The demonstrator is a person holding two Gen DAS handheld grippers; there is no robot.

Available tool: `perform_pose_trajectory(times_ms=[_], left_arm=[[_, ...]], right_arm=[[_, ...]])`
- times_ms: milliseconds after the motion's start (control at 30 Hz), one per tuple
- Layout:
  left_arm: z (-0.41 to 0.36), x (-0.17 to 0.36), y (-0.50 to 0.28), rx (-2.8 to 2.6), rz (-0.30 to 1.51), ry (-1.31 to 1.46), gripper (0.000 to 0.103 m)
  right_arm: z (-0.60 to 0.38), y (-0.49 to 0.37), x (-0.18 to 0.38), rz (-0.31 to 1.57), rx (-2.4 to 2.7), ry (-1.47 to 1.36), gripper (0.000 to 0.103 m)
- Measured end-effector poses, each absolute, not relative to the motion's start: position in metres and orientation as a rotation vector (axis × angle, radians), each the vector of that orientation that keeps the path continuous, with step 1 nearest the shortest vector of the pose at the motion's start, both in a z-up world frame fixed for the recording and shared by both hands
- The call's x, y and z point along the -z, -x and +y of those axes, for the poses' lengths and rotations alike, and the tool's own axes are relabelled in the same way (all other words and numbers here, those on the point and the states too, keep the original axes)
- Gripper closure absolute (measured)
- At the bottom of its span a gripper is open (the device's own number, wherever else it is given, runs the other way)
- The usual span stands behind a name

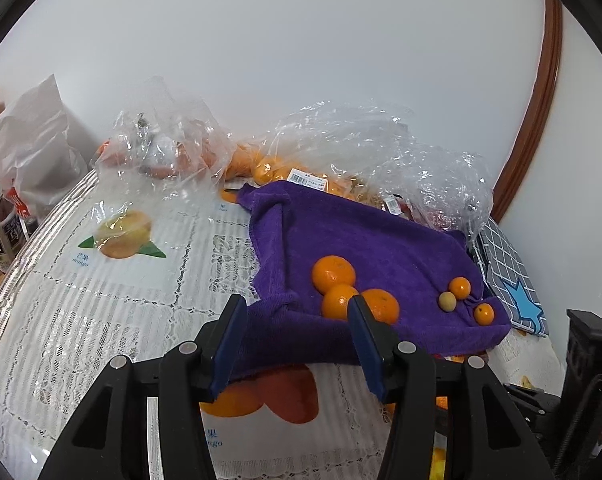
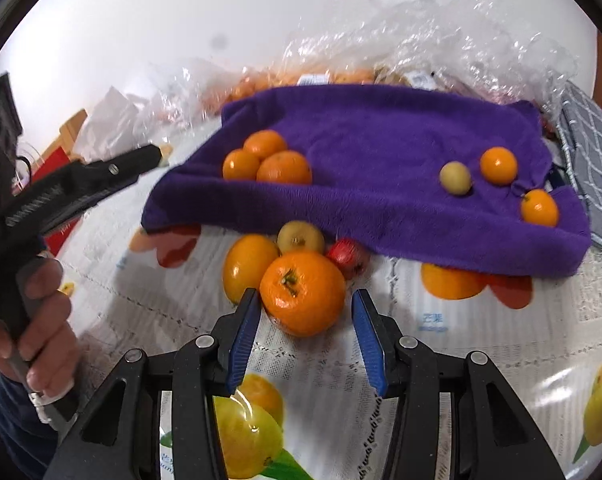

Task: Organize fruits
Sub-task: 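Grasp a large orange with the right tool while the left tool grasps an oval orange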

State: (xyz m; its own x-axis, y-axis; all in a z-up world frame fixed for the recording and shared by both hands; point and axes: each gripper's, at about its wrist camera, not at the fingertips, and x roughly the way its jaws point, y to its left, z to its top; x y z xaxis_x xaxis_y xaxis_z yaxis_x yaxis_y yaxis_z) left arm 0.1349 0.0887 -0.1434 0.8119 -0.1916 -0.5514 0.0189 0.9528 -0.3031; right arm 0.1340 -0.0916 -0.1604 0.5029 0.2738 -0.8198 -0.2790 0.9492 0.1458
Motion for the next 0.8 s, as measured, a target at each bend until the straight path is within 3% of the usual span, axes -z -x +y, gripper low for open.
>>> perform_pose_trajectory(times_ms=[133, 533, 800], left_arm=[[0.085, 0.145, -0.135, 0.125, 0.623, 0.281, 0.053], [0.060, 0.147, -0.127, 0.212, 0.623, 0.212, 0.053], [0.006, 0.163, -0.121, 0.314, 0.731, 0.101, 0.053]], right_arm=[[-0.088, -0.135, 0.160, 0.977, -0.338, 0.018, 0.060], [-0.123, -0.110, 0.147, 0.911, -0.278, 0.014, 0.061], [-0.175, -0.102, 0.148, 0.894, -0.162, -0.021, 0.061]])
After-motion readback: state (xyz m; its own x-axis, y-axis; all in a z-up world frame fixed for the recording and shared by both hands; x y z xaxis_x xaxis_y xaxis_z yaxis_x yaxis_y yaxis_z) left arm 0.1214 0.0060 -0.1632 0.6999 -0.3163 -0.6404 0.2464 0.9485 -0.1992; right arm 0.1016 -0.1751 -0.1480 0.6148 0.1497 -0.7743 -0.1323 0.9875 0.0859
